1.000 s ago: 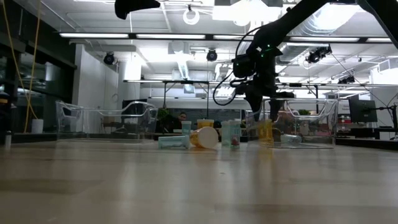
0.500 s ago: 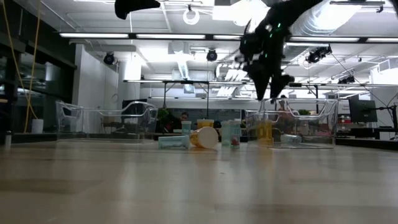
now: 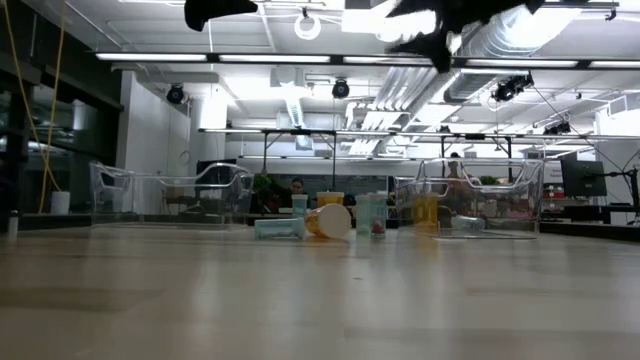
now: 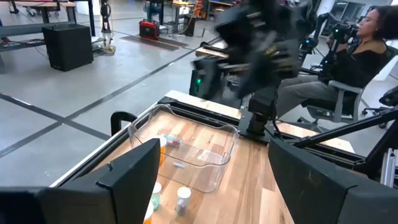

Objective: Pick and place medicine bottles into bin by pill shape (circle, oval)
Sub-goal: Put the blue tablet bottle into the left transparent bin

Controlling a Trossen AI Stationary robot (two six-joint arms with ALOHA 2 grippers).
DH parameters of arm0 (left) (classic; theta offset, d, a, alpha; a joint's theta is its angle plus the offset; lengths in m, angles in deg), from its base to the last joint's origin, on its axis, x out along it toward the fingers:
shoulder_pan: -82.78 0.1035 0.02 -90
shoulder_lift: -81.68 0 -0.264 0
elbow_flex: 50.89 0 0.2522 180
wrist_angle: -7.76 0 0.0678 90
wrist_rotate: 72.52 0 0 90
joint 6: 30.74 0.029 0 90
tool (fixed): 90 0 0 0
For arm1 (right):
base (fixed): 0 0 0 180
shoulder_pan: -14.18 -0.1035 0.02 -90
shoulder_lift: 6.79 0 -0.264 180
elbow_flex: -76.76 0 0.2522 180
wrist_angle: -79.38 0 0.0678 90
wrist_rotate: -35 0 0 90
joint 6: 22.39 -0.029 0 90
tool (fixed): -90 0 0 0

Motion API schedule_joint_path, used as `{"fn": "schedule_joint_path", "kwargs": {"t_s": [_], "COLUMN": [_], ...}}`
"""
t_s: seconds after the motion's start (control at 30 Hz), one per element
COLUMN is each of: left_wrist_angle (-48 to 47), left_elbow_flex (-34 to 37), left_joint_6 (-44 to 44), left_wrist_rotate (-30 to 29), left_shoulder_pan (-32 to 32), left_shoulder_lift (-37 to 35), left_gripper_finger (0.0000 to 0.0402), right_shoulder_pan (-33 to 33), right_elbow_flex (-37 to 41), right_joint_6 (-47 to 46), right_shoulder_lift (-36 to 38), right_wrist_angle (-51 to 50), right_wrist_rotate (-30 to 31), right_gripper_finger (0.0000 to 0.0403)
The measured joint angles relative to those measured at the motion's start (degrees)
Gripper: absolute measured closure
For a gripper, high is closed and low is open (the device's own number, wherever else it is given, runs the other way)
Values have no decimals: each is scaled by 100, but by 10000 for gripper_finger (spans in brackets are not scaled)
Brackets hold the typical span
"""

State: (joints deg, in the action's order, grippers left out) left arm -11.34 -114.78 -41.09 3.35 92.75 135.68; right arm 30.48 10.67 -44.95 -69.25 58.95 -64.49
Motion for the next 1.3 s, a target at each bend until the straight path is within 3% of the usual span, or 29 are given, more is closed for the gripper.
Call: {"fn": "schedule_joint_path", "kwargs": {"t_s": [0.1,0.23,0.33,0.77,0.87,0.97,1.17,1.3], "left_wrist_angle": [0,0,0,275,-42,-976,-2860,-3278], "left_elbow_flex": [0,0,0,-7,-352,-986,-2235,-2668], "left_joint_6": [0,2,0,-133,-148,51,1597,2640], "left_wrist_rotate": [0,0,0,-32,-15,78,783,978], "left_shoulder_pan": [0,0,0,8,148,399,975,1297], "left_shoulder_lift": [0,0,0,211,650,1280,2771,3701], "left_gripper_finger": [115,115,115,115,115,121,139,144], "right_shoulder_pan": [-596,-1152,-1336,-1384,-1378,-1378,-1379,-1379], "right_elbow_flex": [496,851,897,901,901,901,901,901], "right_joint_6": [338,1441,1830,1834,1653,1379,1349,1346], "right_shoulder_lift": [449,714,761,739,739,739,738,739], "right_wrist_angle": [1105,1731,1827,1818,1818,1814,1799,1789], "right_wrist_rotate": [367,915,1133,1251,1253,1251,1253,1253], "right_gripper_finger": [158,158,158,158,158,158,158,158]}}
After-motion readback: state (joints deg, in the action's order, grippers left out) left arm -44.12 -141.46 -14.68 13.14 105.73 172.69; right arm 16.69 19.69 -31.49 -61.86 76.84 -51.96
